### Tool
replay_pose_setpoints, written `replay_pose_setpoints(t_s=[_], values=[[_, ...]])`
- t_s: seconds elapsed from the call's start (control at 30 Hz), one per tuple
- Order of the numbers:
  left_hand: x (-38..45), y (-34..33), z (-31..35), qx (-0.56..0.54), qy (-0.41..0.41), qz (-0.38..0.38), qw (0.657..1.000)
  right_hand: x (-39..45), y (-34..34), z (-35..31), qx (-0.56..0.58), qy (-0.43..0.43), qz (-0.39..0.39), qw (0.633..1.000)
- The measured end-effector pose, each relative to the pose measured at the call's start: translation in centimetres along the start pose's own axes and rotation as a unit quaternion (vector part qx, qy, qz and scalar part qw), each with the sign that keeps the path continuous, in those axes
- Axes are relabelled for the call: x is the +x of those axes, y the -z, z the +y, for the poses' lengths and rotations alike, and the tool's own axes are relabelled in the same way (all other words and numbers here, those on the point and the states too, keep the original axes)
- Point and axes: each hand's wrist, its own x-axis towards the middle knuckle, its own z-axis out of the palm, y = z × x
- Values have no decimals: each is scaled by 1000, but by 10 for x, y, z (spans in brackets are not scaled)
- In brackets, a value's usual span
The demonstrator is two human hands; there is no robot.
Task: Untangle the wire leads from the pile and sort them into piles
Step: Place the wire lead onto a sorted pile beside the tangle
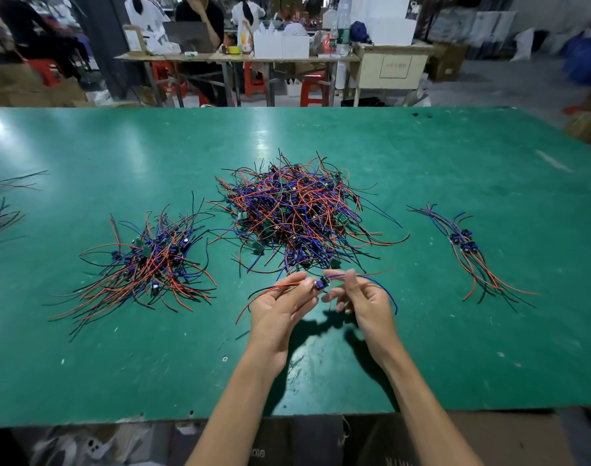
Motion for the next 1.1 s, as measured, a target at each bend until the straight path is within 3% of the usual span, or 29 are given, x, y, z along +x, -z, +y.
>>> replay_pose_setpoints(t_s=[0.13, 0.37, 0.57, 0.77, 0.87, 0.9, 0.97, 1.0, 1.03, 1.1], values=[[-1, 5, -9, 32, -35, -7, 999, 1, 2, 0, 0, 39, 21, 999], [1, 9, -15, 24, -77, -12, 997, 4, 11, 4, 12, 20, 36, 999], [7, 23, -4, -99, -87, 65, 989, 5, 16, 7, 53, 3, 48, 997], [10, 40, 10, -40, -162, 179, 970, 5, 12, 7, 43, 14, 32, 998], [9, 41, 12, 123, -234, 253, 931, 6, 12, 7, 48, 22, 43, 998], [7, 38, 11, 226, -262, 285, 894, 6, 12, 8, 49, 23, 46, 998], [0, 31, 7, 417, -338, 331, 776, 5, 12, 8, 42, 25, 45, 998], [-2, 25, 5, 466, -383, 311, 734, 5, 11, 9, 36, 26, 44, 998], [-2, 19, 3, 494, -415, 257, 720, 6, 11, 9, 28, 29, 43, 998], [1, 7, -2, 503, -393, 93, 764, 6, 11, 10, 13, 35, 40, 999]])
